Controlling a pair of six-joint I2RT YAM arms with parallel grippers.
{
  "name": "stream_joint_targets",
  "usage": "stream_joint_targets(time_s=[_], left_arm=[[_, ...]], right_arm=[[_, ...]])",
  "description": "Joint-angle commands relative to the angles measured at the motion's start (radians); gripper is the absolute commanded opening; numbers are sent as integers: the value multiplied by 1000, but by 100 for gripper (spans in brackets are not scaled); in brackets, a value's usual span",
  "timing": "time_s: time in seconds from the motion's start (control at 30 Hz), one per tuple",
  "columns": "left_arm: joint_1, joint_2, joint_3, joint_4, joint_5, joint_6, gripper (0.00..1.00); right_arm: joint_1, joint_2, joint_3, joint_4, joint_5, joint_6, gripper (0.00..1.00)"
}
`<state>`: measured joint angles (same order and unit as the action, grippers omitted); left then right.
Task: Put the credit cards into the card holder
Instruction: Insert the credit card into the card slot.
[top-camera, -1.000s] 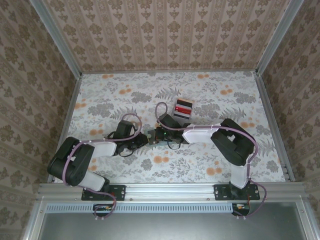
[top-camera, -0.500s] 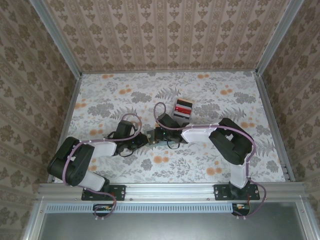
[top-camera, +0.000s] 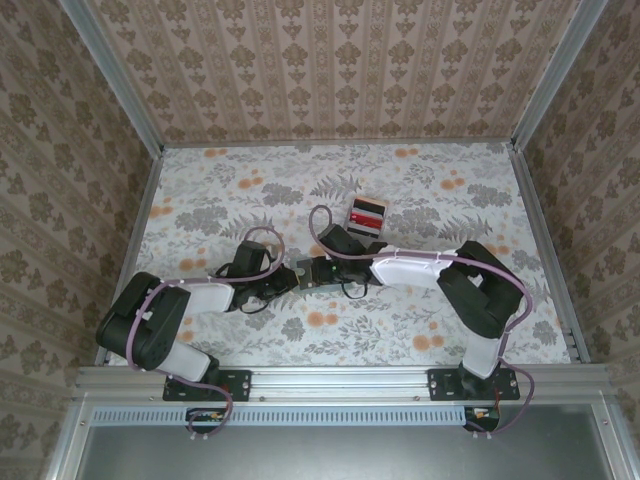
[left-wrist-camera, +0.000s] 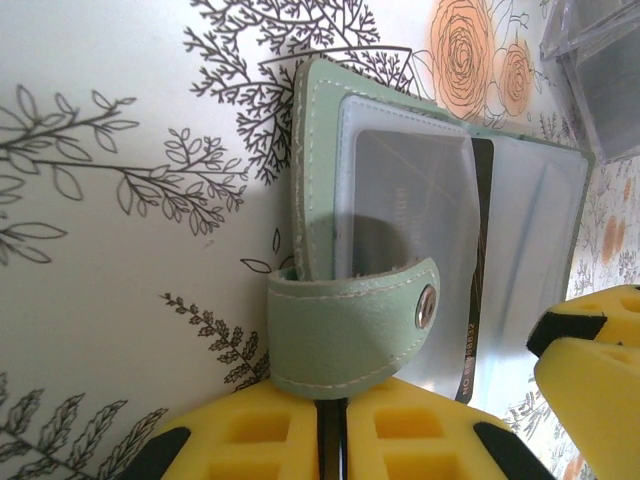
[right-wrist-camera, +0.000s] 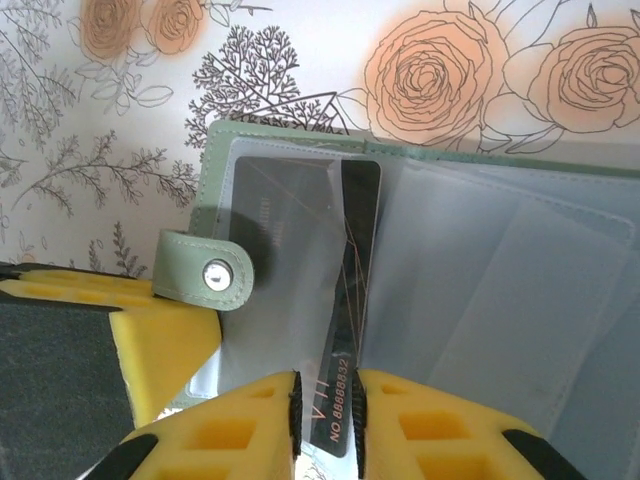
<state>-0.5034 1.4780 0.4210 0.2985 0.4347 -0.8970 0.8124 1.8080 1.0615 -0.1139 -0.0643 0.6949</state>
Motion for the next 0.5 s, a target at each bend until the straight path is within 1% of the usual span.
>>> stream_joint_targets(time_s=[0.0,0.07,0.23,0.37,0.47], left_arm=[[-4,5,-4,-35,-6,6,13],[-5,7,0,-39,-4,6,16],[-6,11,1,-38,1,7,18],[-7,12,-1,-40,0,7,20],[-10,18,5,-38,-1,6,22]], right_arm=[[-8,4,30,-63,-27,-33,16],[-11,31,35,-63,-25,-31,10],[-16,71,17,-20,19,-8,3],[-17,99,26,-16,17,-3,2],[-15,114,35,-3,-9,-3,2]])
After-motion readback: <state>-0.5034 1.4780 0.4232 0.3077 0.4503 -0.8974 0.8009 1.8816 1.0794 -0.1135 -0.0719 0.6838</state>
